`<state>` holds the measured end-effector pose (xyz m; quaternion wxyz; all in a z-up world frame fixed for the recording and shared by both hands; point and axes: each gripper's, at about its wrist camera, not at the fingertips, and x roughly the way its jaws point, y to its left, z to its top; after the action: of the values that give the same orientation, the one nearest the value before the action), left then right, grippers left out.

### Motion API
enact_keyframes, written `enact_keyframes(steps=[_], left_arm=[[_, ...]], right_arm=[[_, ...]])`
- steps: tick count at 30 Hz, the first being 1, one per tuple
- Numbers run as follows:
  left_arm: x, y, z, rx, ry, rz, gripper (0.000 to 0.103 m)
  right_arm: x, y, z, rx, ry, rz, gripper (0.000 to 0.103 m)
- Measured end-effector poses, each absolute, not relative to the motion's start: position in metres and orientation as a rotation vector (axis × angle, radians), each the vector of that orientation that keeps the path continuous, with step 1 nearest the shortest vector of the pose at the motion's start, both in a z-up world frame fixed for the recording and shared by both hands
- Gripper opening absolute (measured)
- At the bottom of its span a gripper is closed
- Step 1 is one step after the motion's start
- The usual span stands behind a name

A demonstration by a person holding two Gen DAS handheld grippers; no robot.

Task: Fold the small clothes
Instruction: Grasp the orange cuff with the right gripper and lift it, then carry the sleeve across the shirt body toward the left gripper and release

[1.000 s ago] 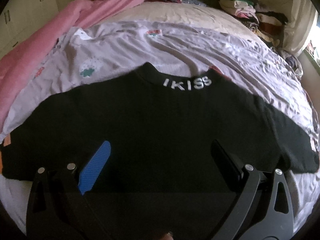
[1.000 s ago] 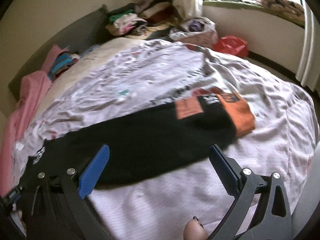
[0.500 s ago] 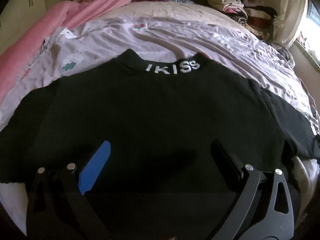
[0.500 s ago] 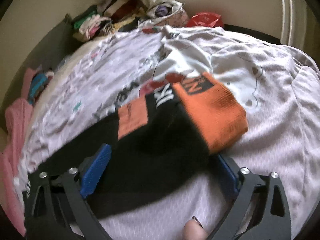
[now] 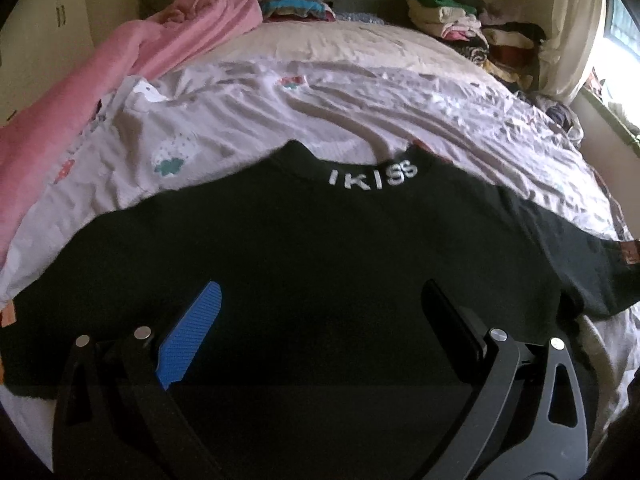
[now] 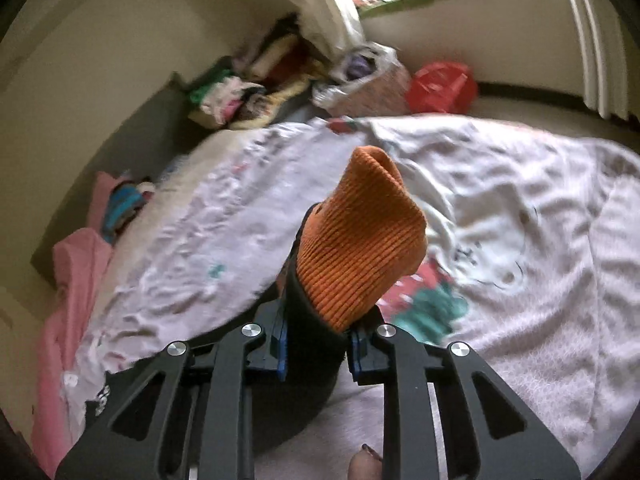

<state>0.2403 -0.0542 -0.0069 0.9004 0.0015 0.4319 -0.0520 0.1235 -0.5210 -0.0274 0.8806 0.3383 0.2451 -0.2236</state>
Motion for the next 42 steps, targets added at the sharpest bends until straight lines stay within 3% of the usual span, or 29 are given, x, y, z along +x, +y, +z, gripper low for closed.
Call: enact_keyframes(steps=[9, 21, 42], left_arm=[[0.230, -0.026, 0.015, -0.051, 0.854, -0.112, 0.094], [0.219, 0.008, 0.027, -0.124, 0.804, -0.119, 0.094], [0.222, 0.070, 0.013, -0.383, 0.816, -0.191, 0.094]], right_arm=[[0.128, -0.459, 0.038, 0.551, 0.448, -0.322, 0.020], [0.148, -0.357, 0.086, 0.412, 0.441, -0.158, 0.020], [0.208, -0.173, 0.042, 0.183, 0.596, 0.063, 0.022]])
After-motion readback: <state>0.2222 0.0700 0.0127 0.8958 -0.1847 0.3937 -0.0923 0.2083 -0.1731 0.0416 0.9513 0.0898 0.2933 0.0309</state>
